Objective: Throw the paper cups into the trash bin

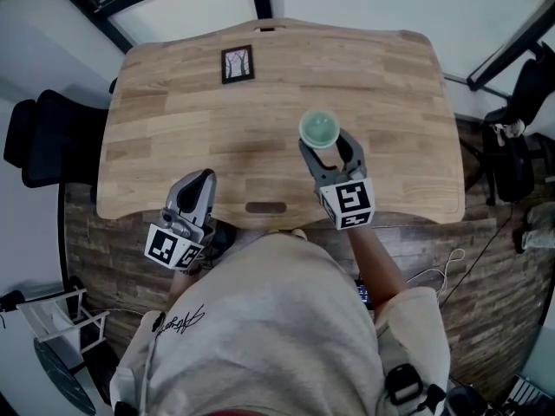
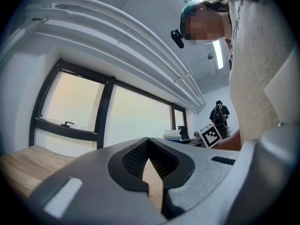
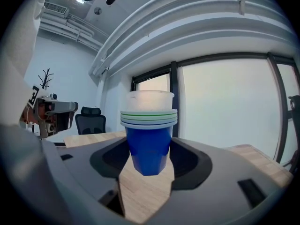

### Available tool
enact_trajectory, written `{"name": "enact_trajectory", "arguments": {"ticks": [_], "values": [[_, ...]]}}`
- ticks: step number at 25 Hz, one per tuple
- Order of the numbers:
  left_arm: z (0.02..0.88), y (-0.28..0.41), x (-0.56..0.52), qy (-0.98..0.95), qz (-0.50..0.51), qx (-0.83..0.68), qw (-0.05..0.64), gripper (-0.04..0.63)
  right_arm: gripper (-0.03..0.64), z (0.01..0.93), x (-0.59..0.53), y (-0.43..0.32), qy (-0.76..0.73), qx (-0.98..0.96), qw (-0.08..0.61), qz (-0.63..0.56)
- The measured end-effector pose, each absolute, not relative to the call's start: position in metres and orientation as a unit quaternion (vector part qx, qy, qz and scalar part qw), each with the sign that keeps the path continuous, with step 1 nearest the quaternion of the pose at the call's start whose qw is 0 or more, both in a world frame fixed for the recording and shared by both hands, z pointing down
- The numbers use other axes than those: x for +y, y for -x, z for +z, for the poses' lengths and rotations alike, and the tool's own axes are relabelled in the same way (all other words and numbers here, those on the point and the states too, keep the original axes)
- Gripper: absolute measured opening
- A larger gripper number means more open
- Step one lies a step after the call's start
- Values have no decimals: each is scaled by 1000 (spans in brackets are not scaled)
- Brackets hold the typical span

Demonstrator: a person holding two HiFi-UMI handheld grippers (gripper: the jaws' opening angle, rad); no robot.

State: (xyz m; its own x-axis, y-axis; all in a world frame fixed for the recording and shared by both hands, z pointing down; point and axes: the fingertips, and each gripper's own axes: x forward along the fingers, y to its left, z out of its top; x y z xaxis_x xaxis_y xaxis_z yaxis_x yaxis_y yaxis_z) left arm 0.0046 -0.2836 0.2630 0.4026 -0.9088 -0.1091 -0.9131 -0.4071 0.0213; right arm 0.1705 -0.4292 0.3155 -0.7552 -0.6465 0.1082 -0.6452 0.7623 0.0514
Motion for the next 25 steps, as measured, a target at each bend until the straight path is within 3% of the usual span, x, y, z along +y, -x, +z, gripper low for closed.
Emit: {"name": "enact_trajectory", "arguments": {"ticks": [25], "values": [[272,8,-207,756,42,653,28,3,270,319,-390,-100,-196,-980,39,-9]]}}
